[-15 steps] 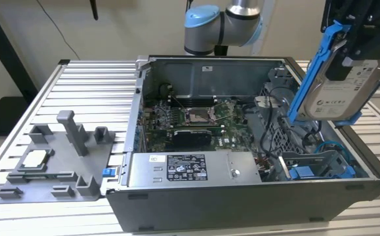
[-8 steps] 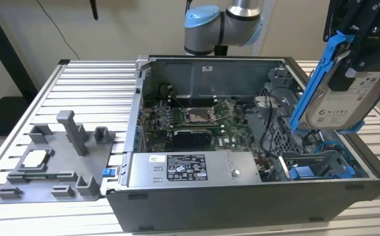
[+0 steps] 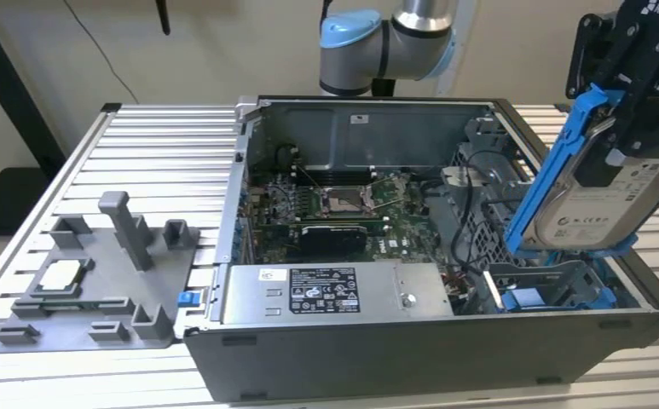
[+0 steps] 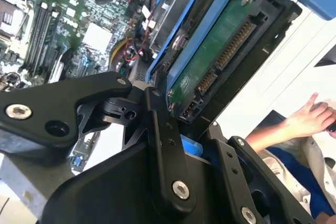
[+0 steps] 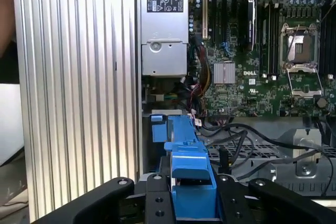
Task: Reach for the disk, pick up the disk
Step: 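Pick up the disk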
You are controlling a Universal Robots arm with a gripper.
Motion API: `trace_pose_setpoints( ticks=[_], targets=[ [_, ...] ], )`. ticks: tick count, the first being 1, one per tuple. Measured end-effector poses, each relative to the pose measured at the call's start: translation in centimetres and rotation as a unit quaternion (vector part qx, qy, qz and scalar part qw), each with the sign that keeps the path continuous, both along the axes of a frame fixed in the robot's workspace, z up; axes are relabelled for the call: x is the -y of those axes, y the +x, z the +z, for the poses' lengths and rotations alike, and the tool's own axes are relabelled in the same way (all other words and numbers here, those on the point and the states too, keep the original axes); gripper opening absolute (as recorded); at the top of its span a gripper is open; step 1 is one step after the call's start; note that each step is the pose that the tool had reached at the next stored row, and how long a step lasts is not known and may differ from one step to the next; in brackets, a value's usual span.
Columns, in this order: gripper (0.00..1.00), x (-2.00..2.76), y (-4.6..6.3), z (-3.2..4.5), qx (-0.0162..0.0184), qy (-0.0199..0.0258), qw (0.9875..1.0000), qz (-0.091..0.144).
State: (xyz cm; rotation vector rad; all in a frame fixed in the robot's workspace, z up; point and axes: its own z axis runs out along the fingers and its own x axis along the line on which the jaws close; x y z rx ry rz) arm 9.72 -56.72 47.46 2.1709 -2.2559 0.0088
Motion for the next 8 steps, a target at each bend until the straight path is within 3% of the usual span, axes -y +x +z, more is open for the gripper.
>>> trace_pose_setpoints(
  ticks=[3,8],
  targets=[
    [0.00,0.42,0.0,-0.52,-0.0023,0.0001,1.0000,0.006],
    [0.00,0.52,0.0,-1.33,-0.0043,0.0000,0.9994,0.035]
  ],
)
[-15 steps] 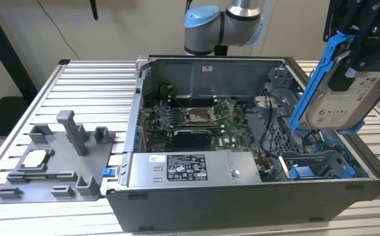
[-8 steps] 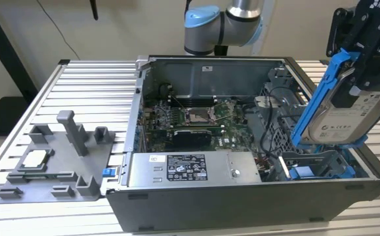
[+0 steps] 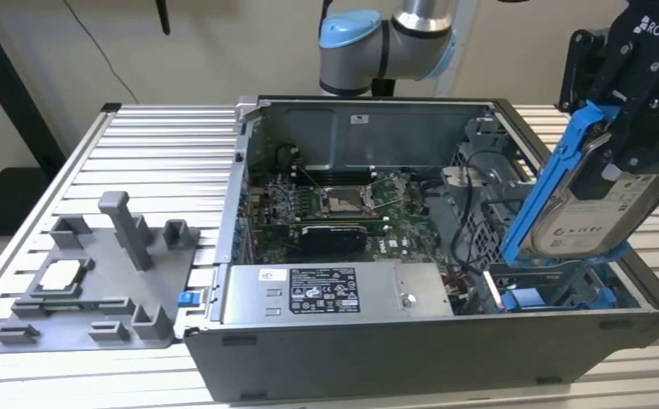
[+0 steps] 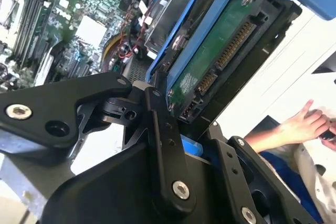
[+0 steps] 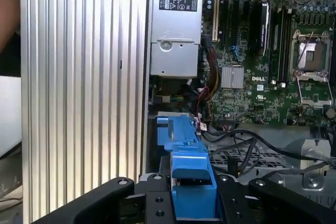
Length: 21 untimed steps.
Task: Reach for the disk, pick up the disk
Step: 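Pick up the disk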
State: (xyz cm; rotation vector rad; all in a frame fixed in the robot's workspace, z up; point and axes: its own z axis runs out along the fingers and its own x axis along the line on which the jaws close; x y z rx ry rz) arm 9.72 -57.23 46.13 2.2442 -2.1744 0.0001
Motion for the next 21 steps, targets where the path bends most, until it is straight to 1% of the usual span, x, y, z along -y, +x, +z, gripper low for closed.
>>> trace_pose_setpoints(
  ticks=[1,2,6,7,12,15,21],
  targets=[
    [0.00,0.03,0.0,-0.18,-0.0001,0.0000,1.0000,0.005],
    [0.00,0.19,0.0,-0.34,-0.0002,-0.0001,1.0000,0.007],
    [0.00,1.44,0.1,-0.94,-0.0004,0.0000,1.0000,0.007],
    [0.00,1.69,0.1,-1.11,-0.0005,0.0000,1.0000,0.007],
    [0.00,2.59,0.3,-1.92,-0.0007,0.0000,1.0000,0.007],
    [0.00,2.81,0.3,-2.18,-0.0007,0.0001,1.0000,0.007],
    [0.00,2.86,0.4,-2.44,-0.0007,0.0001,1.0000,0.007]
  ],
)
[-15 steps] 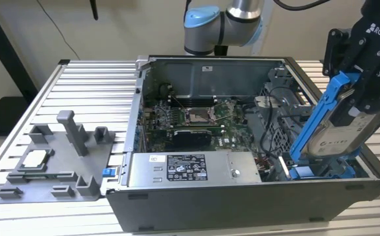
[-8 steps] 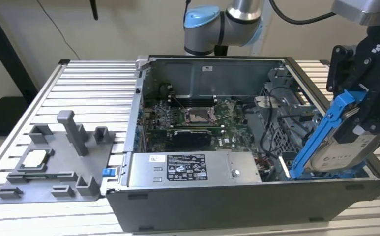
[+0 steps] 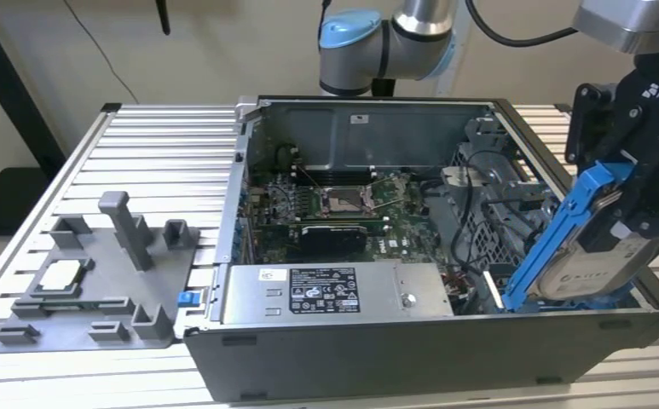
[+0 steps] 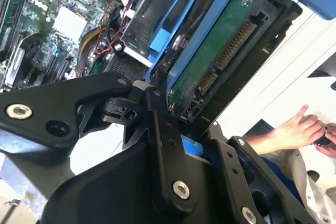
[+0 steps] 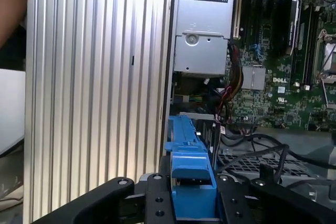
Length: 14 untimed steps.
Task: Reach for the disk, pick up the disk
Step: 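Pick up the disk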
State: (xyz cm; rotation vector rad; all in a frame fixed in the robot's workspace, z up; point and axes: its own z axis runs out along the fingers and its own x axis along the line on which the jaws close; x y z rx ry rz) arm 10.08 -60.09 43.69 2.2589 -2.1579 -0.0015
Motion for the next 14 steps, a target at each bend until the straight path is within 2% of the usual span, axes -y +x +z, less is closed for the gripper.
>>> trace_pose_setpoints(
  ticks=[4,9,14],
  targets=[
    [0.00,-0.11,0.0,-0.09,0.0000,-0.0001,1.0000,0.000],
    [0.00,-1.18,0.0,-0.12,0.0000,-0.0001,1.0000,0.000],
    [0.00,-1.46,0.2,-0.18,0.0000,0.0001,1.0000,0.001]
  ],
)
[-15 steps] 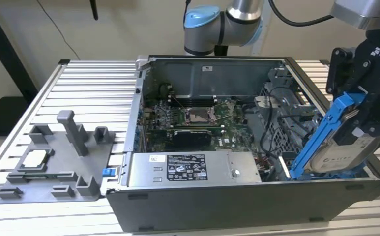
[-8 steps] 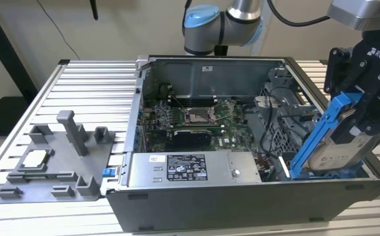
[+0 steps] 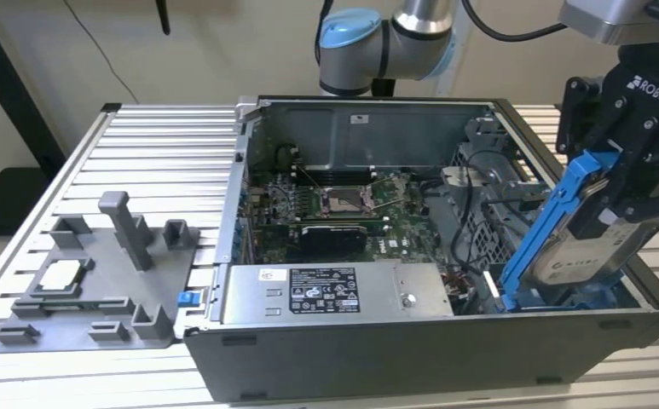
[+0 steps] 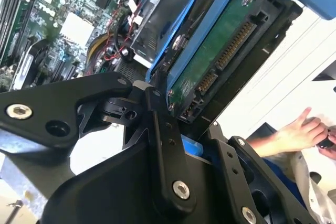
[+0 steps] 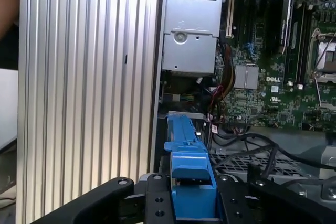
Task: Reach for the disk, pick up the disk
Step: 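Pick up the disk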
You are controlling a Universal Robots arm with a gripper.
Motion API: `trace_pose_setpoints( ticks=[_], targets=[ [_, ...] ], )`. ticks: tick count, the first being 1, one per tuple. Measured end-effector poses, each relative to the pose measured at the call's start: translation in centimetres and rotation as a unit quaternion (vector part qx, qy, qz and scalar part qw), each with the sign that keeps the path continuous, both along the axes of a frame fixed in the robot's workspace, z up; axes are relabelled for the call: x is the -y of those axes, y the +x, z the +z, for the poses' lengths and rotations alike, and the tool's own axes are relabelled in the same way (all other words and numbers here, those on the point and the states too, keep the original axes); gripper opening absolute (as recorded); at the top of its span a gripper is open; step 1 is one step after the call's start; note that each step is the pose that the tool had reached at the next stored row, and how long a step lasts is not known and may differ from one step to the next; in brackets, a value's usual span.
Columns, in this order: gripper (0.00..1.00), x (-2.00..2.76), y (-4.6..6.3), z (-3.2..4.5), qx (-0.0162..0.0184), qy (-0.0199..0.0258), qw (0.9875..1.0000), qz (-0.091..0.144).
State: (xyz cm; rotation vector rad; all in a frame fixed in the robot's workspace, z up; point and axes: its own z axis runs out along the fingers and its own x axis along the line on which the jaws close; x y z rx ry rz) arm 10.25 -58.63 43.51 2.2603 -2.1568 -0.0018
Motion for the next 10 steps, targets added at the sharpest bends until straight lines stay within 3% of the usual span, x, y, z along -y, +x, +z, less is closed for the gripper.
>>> trace_pose_setpoints(
  ticks=[10],
  targets=[
    [0.00,-0.02,0.06,0.00,0.0000,-0.0001,1.0000,0.000]
  ],
)
